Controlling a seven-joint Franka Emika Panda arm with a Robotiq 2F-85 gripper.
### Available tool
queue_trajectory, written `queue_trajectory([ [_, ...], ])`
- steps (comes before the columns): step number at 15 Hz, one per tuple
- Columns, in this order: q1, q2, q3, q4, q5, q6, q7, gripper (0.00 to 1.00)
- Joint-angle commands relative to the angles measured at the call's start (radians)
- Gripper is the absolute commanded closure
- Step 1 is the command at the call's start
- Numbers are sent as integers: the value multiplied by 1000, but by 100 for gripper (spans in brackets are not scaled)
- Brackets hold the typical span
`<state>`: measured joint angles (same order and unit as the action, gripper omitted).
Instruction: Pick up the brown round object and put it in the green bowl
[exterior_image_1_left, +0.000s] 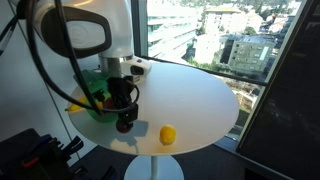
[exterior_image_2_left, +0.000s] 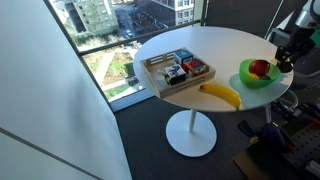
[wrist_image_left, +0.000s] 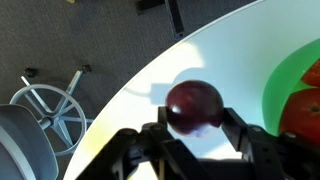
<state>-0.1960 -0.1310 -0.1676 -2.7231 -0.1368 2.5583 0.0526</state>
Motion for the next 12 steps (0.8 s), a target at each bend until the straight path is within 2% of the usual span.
queue_trajectory([
  [1,-6,-69,13,7,-38,-74,7,67],
  [12,23,-237,82,0,-42,-171,-5,67],
])
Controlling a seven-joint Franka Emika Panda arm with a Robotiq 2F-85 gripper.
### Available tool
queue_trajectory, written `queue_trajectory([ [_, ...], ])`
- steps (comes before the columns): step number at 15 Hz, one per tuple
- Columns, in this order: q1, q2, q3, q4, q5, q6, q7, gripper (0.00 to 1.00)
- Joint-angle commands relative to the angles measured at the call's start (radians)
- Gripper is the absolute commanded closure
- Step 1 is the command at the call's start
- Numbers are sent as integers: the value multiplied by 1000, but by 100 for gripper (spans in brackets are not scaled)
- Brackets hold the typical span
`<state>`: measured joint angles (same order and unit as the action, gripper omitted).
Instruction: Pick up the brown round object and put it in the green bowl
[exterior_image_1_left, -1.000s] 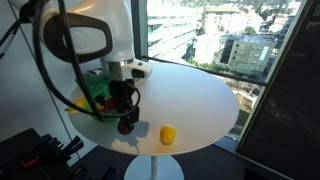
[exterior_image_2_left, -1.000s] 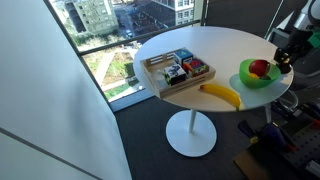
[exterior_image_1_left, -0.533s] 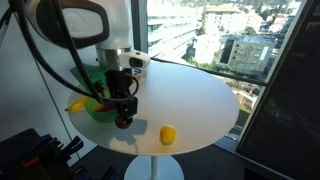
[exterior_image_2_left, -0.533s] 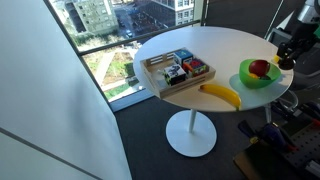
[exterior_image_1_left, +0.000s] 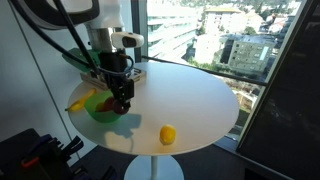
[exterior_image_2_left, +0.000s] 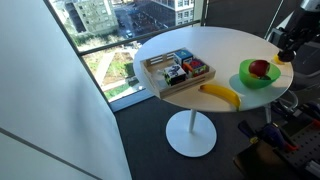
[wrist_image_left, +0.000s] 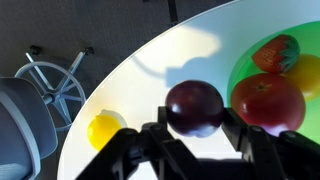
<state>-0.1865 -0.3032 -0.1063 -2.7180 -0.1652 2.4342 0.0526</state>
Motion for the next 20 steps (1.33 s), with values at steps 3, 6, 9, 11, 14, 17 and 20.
queue_trajectory([
  [3,52,-108,40,-12,7,-77,-29,67],
  [6,94,-141,61,-17,15,-100,-38,67],
  [9,141,-153,78,-21,24,-103,-61,67],
  [11,168,-148,90,-21,28,-101,-70,67],
  [14,213,-129,95,-16,54,-92,-103,67],
  [17,250,-105,91,-10,98,-82,-143,67],
  [20,260,-74,93,-12,120,-65,-162,67],
])
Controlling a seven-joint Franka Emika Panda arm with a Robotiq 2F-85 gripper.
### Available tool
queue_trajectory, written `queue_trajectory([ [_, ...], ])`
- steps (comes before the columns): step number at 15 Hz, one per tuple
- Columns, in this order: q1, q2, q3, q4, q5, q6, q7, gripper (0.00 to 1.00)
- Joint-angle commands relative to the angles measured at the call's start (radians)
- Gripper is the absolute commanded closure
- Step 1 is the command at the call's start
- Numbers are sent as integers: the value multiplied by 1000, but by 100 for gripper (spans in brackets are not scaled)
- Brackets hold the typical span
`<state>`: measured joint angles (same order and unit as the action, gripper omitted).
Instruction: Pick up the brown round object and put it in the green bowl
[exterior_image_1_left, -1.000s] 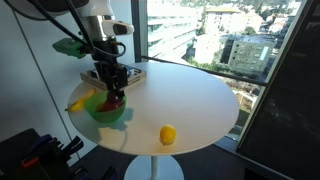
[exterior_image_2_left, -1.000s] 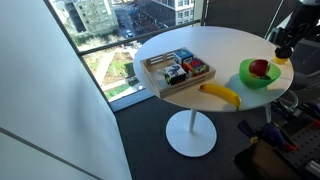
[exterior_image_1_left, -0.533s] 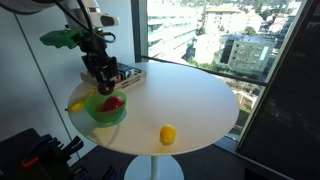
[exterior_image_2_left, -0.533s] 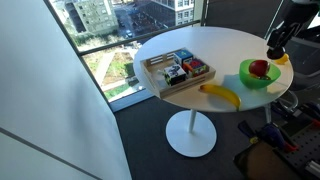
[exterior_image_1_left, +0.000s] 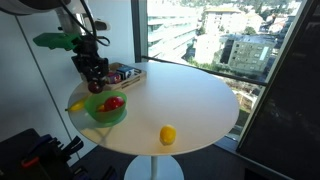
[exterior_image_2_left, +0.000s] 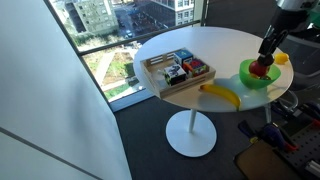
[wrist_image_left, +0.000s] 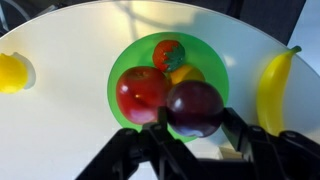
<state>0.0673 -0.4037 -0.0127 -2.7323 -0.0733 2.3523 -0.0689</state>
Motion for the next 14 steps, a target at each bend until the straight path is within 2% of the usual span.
queue_trajectory([
  [1,5,38,1,3,29,21,-44,67],
  [9,1,128,-3,-1,31,88,-70,67],
  [10,0,134,-3,0,31,92,-74,53],
  [11,0,139,-2,-1,30,97,-76,19],
  [13,-2,145,-1,-1,29,103,-77,15],
  [14,-2,147,-1,-1,29,104,-78,7],
])
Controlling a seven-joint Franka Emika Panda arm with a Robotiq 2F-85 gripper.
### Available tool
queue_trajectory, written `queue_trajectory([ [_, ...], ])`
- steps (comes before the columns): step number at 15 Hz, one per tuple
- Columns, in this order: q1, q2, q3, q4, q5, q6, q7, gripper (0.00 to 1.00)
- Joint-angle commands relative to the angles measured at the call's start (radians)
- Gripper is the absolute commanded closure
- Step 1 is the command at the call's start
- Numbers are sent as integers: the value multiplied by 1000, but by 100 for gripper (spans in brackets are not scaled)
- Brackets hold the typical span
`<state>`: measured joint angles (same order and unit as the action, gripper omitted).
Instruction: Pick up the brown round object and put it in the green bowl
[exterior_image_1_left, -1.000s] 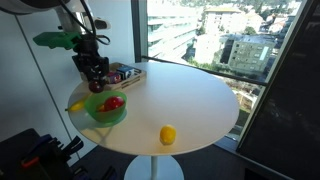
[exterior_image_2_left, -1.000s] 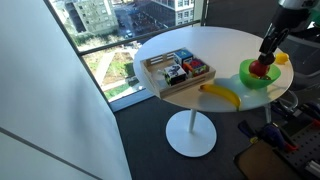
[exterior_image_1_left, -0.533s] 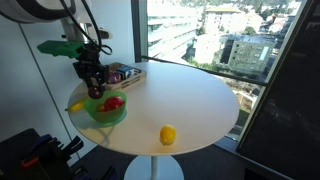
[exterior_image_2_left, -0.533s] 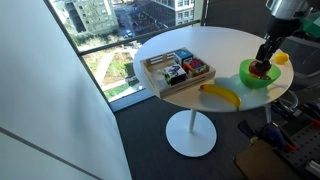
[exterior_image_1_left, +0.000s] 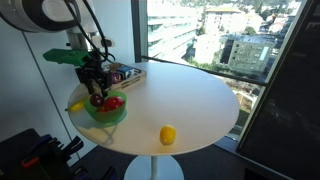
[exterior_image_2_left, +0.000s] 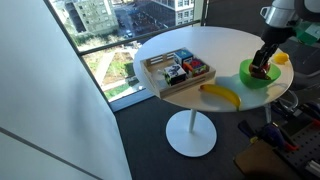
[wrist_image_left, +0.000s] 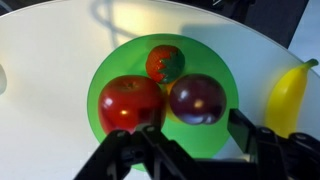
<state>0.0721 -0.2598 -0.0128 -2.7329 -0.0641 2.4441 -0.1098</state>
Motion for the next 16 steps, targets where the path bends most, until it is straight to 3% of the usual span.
queue_trajectory([
  [1,-7,3,-1,-1,19,12,-38,1],
  [8,-17,-24,1,3,20,-43,-12,0],
  [16,-58,-90,4,22,25,-209,83,0],
])
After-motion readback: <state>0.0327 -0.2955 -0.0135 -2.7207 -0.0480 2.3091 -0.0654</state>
